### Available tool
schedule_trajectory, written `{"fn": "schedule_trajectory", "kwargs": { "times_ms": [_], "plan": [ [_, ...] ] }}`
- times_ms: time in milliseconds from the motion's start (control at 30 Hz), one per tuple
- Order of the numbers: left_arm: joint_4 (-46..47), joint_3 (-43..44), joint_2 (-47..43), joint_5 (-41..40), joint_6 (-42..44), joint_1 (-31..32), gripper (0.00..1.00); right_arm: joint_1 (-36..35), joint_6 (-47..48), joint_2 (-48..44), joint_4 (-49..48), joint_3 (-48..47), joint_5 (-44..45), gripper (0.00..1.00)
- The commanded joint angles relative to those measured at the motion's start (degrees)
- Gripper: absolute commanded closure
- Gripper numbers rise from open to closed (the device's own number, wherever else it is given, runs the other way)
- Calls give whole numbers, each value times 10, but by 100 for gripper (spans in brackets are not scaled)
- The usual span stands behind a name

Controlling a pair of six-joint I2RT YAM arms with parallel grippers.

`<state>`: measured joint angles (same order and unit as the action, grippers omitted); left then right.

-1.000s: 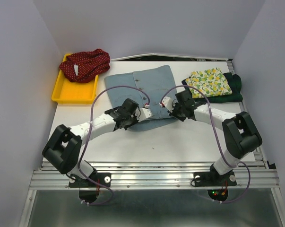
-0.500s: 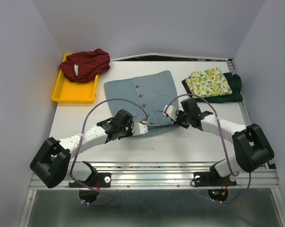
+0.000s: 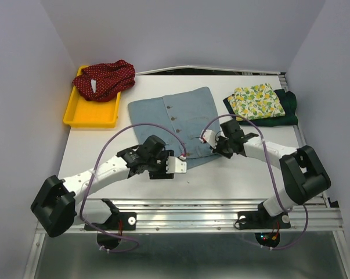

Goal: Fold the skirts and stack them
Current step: Flatten the skirt out

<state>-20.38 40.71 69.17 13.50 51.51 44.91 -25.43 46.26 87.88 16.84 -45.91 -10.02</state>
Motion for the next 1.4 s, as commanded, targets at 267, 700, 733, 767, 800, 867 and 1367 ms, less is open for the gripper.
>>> {"fn": "schedule_trajectory", "kwargs": {
  "times_ms": [267,700,733,767,800,867,1367],
  "plan": [
    [-27,160,65,117,-177,-164,53,6,-88,-60,57,-62,4,49],
    [-15,96,174,15,-69,-133,62,6,-207,71,107,-218,-69,55],
    [-12,82,178,0,-67,-120,62,6,-209,86,114,-225,-68,55],
    [-11,74,180,-6,-67,-107,62,6,-210,98,115,-232,-67,55],
    [-10,62,182,-10,-66,-81,62,6,-215,122,115,-240,-64,56],
    [-9,53,190,-23,-65,-45,62,6,-215,155,115,-244,-46,57],
    [12,153,225,71,-144,147,56,6,-258,358,80,-413,-1,59]
  ]
}}
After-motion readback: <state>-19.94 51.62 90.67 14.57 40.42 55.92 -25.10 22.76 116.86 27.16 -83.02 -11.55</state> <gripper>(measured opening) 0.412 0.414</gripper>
